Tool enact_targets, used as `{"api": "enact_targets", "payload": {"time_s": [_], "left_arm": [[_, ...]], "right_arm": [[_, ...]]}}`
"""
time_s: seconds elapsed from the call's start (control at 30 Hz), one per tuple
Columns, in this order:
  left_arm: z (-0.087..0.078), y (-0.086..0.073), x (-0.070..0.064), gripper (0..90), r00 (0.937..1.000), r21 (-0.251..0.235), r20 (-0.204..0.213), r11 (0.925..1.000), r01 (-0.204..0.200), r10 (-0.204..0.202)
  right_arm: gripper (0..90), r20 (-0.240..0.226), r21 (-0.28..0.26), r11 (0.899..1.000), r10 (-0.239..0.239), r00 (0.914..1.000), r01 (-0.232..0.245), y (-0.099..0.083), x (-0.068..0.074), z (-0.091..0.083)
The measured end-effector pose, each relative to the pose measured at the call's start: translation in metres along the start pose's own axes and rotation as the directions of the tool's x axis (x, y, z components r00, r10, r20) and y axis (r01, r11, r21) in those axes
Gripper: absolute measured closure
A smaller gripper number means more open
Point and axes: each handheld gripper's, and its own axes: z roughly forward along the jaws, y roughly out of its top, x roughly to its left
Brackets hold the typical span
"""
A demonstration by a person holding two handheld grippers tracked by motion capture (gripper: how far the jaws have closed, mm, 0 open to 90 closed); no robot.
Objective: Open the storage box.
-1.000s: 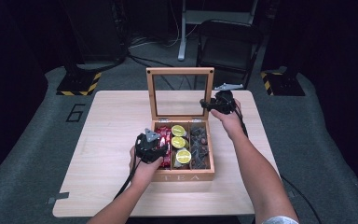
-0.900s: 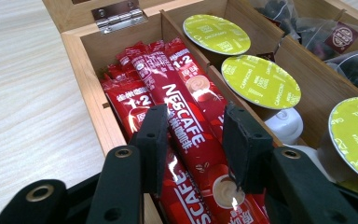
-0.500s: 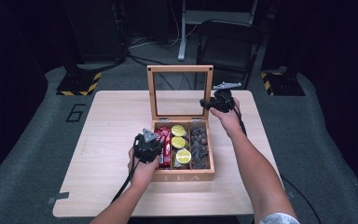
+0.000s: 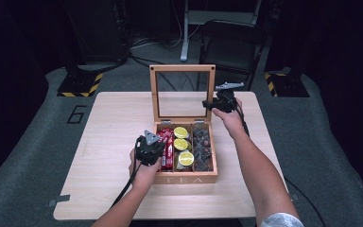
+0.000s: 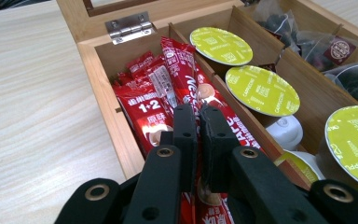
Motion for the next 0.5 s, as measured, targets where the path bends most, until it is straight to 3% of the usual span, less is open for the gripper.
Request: {"api": "enact_targets", "payload": {"time_s": [0.23,0.5], "left_arm": [[-0.006,0.001,0.005,85.2,0.9998,-0.02,0.004,0.9996,0.02,-0.02],[-0.02,0.005,0.018,85.2,0.9987,-0.041,-0.005,0.9979,0.05,-0.051]], "right_arm": [[54.2,-0.002,-0.005,1.0,0.015,0.9999,-0.015,-0.001,0.0,0.002],[47.1,0.022,0.003,1.0,-0.01,0.9997,0.01,0.0,0.005,0.004]]}}
